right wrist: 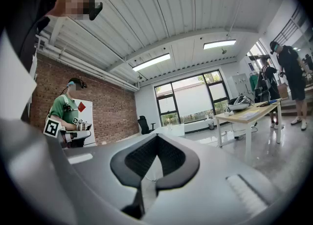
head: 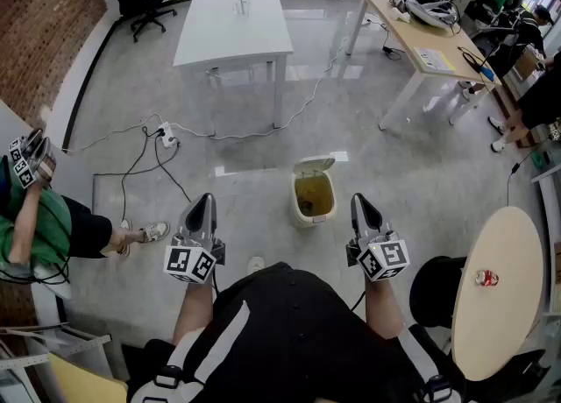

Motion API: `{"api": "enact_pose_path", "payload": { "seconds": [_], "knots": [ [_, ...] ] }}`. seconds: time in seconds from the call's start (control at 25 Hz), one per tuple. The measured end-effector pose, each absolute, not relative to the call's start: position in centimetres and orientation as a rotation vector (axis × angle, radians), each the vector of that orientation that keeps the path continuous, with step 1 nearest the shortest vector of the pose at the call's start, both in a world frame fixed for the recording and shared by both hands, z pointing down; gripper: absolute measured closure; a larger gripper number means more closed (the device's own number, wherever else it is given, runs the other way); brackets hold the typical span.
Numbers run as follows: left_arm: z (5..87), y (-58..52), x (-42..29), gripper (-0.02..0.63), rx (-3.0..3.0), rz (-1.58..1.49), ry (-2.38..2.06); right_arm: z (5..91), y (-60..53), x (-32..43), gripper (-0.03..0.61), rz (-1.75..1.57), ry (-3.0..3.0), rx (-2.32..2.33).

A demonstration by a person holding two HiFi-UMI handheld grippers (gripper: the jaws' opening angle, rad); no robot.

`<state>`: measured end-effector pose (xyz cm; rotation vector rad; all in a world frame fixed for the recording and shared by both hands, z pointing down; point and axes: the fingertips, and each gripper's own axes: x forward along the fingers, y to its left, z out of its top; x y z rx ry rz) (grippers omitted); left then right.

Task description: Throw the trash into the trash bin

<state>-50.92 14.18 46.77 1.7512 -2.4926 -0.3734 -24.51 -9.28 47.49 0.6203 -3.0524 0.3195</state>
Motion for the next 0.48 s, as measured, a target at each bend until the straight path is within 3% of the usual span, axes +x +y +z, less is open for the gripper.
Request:
{"api": "enact_pose_path", "payload": {
  "seconds": [0.48],
  "knots": [
    [46.8,12.5,-50.2,0.612,1.803,-0.371,-2.443,46.7,-9.4,-22.6,0.572,0.329,-3.073,0.662]
  ]
}}
